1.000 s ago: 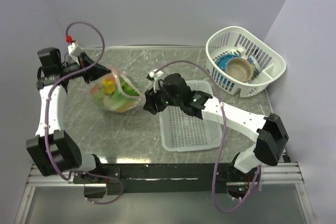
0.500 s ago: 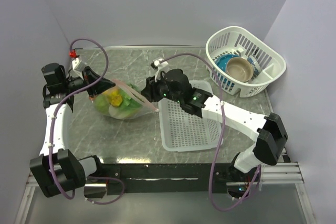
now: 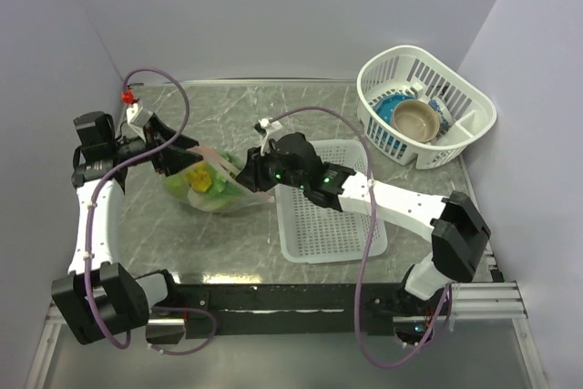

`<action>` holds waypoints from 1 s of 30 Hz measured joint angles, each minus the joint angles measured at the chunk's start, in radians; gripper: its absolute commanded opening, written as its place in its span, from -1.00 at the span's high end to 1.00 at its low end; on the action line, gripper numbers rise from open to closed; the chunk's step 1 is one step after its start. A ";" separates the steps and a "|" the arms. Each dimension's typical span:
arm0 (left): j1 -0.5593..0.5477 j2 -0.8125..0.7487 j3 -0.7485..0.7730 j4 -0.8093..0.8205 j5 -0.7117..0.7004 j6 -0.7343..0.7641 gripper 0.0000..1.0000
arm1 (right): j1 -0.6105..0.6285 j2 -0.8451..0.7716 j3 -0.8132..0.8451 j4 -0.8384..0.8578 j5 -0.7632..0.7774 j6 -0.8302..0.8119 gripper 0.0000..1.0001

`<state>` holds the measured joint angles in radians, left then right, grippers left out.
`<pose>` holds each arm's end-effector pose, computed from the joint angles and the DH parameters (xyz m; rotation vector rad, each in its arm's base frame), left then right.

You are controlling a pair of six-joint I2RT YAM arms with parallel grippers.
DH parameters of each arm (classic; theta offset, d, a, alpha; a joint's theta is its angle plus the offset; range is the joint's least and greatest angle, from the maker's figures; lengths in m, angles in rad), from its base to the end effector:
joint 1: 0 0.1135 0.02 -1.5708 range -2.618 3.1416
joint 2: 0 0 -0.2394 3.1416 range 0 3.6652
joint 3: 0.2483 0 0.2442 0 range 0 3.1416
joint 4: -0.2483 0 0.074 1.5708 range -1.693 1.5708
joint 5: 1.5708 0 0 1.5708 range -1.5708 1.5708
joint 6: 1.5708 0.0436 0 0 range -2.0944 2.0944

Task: Open the zip-top bag and remove the fake food

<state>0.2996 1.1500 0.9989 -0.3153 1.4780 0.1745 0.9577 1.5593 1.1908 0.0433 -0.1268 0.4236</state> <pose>0.2373 0.0279 0.3206 0.7539 1.5644 -1.1222 0.2088 0.3064 0.2861 -0.6267 1.9389 1.0309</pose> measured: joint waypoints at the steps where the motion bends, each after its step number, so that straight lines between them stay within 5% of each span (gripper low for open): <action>1: 0.000 -0.013 0.000 -0.006 0.000 -0.001 -0.79 | 0.004 0.010 0.004 0.002 -0.006 0.007 0.29; 7: 0.021 -0.066 0.029 0.072 0.005 -0.114 -0.88 | 0.045 0.048 0.011 0.009 -0.032 0.037 0.26; 13: 0.104 0.131 0.342 0.029 -0.129 -0.009 -0.78 | 0.097 0.059 0.002 -0.018 0.007 0.043 0.13; 20: 0.113 0.389 0.340 -0.383 -0.287 0.415 -0.68 | 0.158 0.048 -0.076 -0.081 0.080 0.060 0.30; 26: 0.119 0.401 0.287 -0.793 -0.371 0.773 -0.56 | 0.217 -0.109 -0.208 -0.191 0.225 0.063 0.33; 30: 0.131 0.416 0.359 -0.933 -0.418 0.853 -0.72 | 0.262 -0.238 -0.271 -0.210 0.285 0.064 0.32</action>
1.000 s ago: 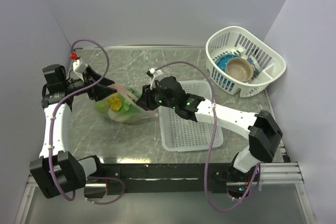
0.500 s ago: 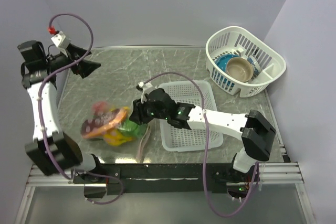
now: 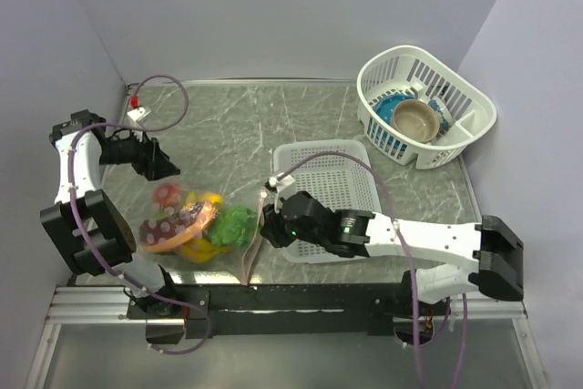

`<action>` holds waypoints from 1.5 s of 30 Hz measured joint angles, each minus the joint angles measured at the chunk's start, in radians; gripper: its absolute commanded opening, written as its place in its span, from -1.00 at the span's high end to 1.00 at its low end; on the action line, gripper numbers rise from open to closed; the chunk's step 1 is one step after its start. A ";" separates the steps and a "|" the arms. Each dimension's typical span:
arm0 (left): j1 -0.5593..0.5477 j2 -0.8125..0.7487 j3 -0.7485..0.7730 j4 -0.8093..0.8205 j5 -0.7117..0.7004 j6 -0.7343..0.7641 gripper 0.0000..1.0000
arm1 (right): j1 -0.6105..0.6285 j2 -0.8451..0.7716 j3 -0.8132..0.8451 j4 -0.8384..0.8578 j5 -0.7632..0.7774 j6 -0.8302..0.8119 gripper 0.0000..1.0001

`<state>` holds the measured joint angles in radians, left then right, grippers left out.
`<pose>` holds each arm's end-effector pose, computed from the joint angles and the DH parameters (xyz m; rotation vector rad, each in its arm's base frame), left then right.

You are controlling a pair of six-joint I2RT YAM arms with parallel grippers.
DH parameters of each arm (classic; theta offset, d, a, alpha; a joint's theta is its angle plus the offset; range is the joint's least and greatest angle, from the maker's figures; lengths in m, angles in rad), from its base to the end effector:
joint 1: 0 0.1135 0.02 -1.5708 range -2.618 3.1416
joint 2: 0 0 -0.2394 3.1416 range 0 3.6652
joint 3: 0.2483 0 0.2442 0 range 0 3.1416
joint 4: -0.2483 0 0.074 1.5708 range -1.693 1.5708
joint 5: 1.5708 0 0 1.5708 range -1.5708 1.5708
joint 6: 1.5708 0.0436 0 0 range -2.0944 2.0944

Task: Open the zip-top bag and remove the fake food

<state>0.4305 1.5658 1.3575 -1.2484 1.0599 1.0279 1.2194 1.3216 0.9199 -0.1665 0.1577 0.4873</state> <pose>0.2646 0.0796 0.2680 0.7201 2.0876 -0.8802 0.1100 0.2802 0.2452 -0.7131 2.1322 0.8108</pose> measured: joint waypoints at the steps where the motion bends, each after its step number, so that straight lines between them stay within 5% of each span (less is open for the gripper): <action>1: 0.007 0.003 0.016 -0.014 -0.008 0.007 -0.83 | 0.010 -0.020 -0.013 0.003 0.007 0.002 0.33; 11: 0.053 0.002 0.040 -0.069 -0.143 -0.021 -0.99 | 0.052 0.177 0.034 0.051 -0.042 -0.043 0.26; 20: 0.133 -0.135 -0.188 -0.075 -0.264 -0.009 -0.99 | 0.085 0.279 0.303 0.099 -0.144 -0.143 0.25; 23: 0.132 -0.177 -0.276 -0.077 -0.272 0.032 -0.62 | 0.085 0.328 0.357 0.140 -0.188 -0.151 0.24; 24: 0.130 -0.174 -0.293 -0.080 -0.267 0.043 0.00 | 0.085 0.355 0.369 0.146 -0.201 -0.154 0.25; 26: 0.126 -0.139 -0.301 -0.089 -0.257 0.056 0.90 | 0.078 0.415 0.396 0.149 -0.225 -0.156 0.25; 27: 0.124 -0.107 -0.296 -0.093 -0.247 0.061 0.98 | 0.076 0.452 0.412 0.147 -0.239 -0.156 0.25; 34: 0.108 0.138 -0.077 -0.104 -0.159 0.043 0.99 | 0.007 0.584 0.444 0.118 -0.297 -0.156 0.25; 45: 0.083 0.195 0.151 -0.031 -0.079 -0.060 0.98 | -0.188 0.608 0.624 0.088 -0.300 -0.172 0.03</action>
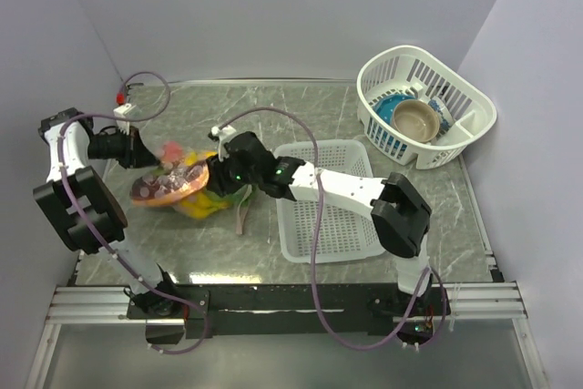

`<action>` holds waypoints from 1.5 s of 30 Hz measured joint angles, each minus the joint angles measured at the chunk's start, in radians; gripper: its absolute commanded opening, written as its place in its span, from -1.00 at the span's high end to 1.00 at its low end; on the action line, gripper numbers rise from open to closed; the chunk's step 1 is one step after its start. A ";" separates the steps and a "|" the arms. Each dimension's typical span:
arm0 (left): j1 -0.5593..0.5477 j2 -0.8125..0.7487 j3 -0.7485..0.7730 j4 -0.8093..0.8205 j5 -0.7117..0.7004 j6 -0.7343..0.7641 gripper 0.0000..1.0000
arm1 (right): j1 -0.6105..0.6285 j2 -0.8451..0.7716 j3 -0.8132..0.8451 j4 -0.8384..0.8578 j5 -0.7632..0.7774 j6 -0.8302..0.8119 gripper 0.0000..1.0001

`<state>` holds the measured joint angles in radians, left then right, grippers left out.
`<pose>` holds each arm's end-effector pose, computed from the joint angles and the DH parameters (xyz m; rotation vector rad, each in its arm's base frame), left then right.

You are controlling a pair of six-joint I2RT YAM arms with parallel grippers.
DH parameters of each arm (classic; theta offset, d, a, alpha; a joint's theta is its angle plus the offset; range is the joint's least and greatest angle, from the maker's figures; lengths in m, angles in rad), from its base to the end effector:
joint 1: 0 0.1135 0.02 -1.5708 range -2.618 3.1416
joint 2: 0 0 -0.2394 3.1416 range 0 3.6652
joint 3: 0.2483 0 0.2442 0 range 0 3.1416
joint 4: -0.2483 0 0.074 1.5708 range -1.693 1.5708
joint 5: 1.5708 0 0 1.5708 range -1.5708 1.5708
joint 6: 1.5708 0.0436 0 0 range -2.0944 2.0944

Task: Open the zip-top bag and remove the fake food

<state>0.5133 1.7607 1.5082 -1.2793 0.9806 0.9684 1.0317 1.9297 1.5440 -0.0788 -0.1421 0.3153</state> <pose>0.2906 0.1223 0.2494 0.5437 2.2416 -0.8781 0.2261 0.3900 0.2517 -0.8522 2.0039 0.9589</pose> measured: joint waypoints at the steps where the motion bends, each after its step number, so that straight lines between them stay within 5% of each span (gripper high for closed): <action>1: -0.011 0.000 -0.005 0.024 -0.011 -0.016 0.98 | 0.000 -0.014 -0.011 0.008 0.008 -0.004 -0.03; 14: -0.155 -0.058 -0.219 0.492 -0.394 -0.173 0.98 | 0.080 -0.223 -0.368 0.001 0.255 -0.028 -0.12; 30: -0.153 -0.130 -0.403 0.778 -0.668 -0.095 0.98 | -0.051 -0.183 -0.331 0.036 0.377 -0.106 -0.16; 45: -0.149 -0.235 -0.407 0.597 -0.583 -0.041 0.98 | -0.231 0.185 0.357 0.035 0.319 -0.130 -0.15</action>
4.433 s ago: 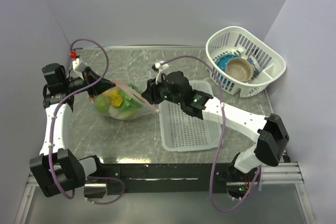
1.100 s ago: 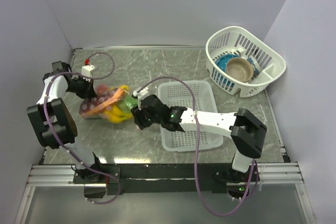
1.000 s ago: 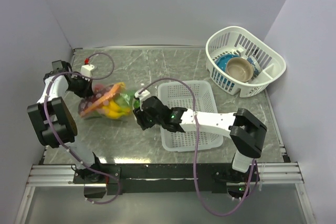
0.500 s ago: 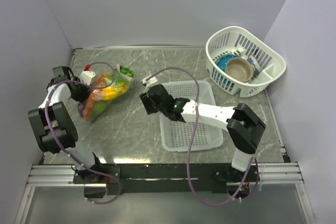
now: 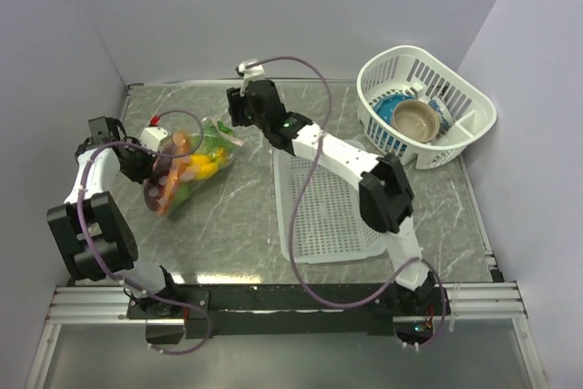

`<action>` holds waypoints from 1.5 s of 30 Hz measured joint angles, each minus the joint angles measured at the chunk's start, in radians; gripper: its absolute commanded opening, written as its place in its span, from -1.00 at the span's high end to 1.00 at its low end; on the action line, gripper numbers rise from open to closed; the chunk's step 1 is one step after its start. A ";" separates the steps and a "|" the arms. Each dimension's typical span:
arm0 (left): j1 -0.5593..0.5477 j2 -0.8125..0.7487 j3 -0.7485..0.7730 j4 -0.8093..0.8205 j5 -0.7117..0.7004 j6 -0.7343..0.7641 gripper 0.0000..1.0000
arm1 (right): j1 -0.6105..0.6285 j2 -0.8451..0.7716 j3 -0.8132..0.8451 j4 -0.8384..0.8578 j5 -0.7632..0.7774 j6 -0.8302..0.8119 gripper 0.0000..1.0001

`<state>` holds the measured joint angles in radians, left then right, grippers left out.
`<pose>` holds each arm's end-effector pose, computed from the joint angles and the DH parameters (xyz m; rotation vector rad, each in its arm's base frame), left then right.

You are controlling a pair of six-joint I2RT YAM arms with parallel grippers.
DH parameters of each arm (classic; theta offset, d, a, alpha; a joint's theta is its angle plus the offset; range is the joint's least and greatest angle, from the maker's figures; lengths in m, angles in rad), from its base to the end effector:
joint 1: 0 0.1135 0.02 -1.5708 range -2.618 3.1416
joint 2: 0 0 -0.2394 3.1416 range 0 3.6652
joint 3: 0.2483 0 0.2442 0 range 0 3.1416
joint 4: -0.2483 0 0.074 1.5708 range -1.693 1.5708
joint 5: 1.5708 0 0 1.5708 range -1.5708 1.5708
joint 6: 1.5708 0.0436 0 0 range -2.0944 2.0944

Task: Open the zip-top bag and remove the fake food

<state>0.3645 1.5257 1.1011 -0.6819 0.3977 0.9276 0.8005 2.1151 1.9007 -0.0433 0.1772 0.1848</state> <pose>0.2870 0.0914 0.2077 0.8212 2.4041 -0.0471 0.3544 0.3543 0.2968 -0.4406 1.8042 0.5303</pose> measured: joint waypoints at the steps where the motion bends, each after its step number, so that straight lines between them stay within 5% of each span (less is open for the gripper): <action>1: -0.001 -0.003 0.010 -0.019 0.007 0.003 0.98 | -0.003 0.037 0.037 -0.018 -0.007 0.000 -0.14; 8: -0.005 -0.017 0.022 -0.076 0.027 0.021 0.98 | -0.017 0.187 0.119 -0.110 -0.049 0.004 -0.12; 21: -0.015 -0.016 0.030 -0.088 0.045 0.010 0.98 | -0.016 0.195 0.039 -0.110 -0.217 0.008 0.01; 30: -0.079 0.028 0.081 -0.027 0.030 -0.064 0.98 | 0.127 0.078 -0.291 -0.020 -0.245 0.019 0.05; 39: -0.141 0.082 0.124 0.026 0.031 -0.130 0.98 | 0.407 -0.184 -0.671 0.108 -0.238 0.054 -0.08; 45: -0.161 0.116 0.162 0.021 0.036 -0.153 0.98 | 0.450 -0.267 -0.795 0.151 -0.138 0.069 -0.12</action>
<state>0.2035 1.6413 1.2629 -0.6613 0.4335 0.7742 1.2503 1.8481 1.1057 0.1078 0.0395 0.2535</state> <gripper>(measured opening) 0.022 0.544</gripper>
